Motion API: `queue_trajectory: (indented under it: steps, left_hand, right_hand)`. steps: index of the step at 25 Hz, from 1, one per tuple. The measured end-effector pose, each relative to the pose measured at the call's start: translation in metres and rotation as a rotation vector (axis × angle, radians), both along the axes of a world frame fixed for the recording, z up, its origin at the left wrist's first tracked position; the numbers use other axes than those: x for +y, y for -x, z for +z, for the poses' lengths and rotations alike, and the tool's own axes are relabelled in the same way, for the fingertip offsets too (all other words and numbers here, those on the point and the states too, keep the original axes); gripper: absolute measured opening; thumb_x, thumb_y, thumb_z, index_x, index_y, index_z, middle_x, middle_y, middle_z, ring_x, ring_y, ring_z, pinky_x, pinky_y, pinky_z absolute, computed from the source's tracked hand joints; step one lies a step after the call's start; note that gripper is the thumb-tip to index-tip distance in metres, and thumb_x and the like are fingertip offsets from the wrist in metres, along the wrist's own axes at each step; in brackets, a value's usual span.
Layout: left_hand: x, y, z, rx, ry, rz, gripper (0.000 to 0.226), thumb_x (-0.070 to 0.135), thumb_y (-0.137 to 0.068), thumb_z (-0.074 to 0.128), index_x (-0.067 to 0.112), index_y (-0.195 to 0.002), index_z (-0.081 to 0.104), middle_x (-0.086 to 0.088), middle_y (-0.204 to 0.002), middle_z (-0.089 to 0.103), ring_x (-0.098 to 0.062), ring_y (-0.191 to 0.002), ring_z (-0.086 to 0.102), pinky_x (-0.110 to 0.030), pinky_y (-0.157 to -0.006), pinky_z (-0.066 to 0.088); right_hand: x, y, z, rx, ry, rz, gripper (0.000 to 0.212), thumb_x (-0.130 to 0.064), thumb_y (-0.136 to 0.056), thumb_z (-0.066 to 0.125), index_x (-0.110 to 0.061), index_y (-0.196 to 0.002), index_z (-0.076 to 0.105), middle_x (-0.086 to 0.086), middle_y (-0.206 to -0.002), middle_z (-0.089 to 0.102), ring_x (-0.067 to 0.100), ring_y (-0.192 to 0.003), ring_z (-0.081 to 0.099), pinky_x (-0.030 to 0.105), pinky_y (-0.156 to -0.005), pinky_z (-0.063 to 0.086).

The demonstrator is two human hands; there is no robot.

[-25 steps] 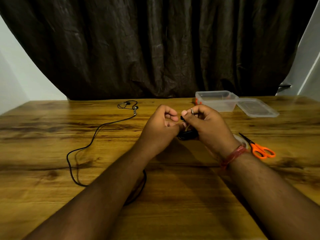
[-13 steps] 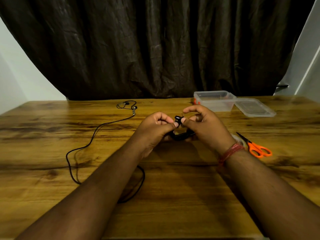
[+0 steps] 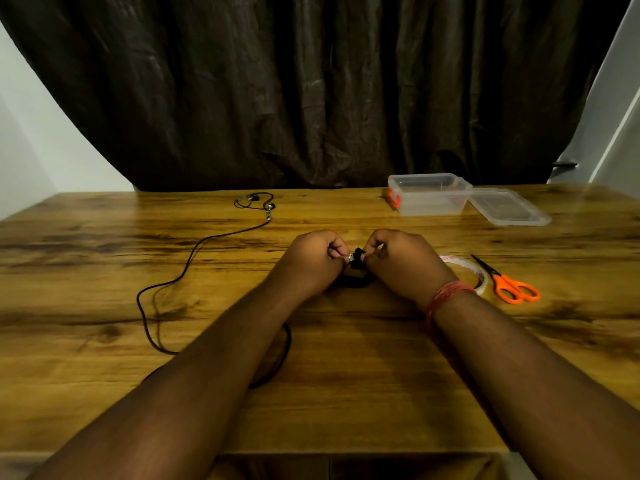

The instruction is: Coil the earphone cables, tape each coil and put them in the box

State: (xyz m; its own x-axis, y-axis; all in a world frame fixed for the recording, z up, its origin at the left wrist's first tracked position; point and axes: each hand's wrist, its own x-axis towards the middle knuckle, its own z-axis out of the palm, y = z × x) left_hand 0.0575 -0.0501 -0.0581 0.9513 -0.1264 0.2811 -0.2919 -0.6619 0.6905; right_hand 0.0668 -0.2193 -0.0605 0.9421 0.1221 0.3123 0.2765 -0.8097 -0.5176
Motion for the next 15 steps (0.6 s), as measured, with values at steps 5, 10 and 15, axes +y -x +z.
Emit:
queue_trajectory:
  steps: [5,10,15]
  left_hand:
    - [0.001,-0.001,-0.002,-0.029,-0.023,0.0,0.011,0.015,-0.09,0.06,0.022,-0.087,0.068,0.01,-0.08,0.065,-0.008,-0.076,0.061,-0.025,-0.062,0.048]
    - [0.002,-0.003,-0.004,-0.068,-0.022,0.033,0.011,0.02,-0.093,0.056,0.025,-0.092,0.065,0.009,-0.081,0.064,-0.007,-0.073,0.058,-0.025,-0.056,0.045]
    - [0.005,0.001,0.009,-0.349,-0.116,0.144,0.017,0.024,-0.097,0.051,0.022,-0.11,0.062,0.006,-0.101,0.065,-0.009,-0.091,0.059,-0.03,-0.074,0.051]
  right_hand:
    - [-0.001,-0.001,0.0,0.015,0.053,0.0,0.009,-0.032,-0.088,0.058,-0.026,-0.084,0.064,-0.003,-0.083,0.067,0.018,-0.08,0.061,0.033,-0.073,0.053]
    - [-0.001,-0.001,0.003,-0.009,0.073,-0.001,0.012,-0.033,-0.09,0.055,-0.024,-0.088,0.062,0.0,-0.078,0.067,0.021,-0.077,0.062,0.034,-0.069,0.052]
    - [-0.009,0.0,0.014,-0.267,0.01,-0.081,0.015,-0.026,-0.096,0.048,-0.018,-0.1,0.061,0.005,-0.088,0.066,0.021,-0.078,0.055,0.03,-0.066,0.044]
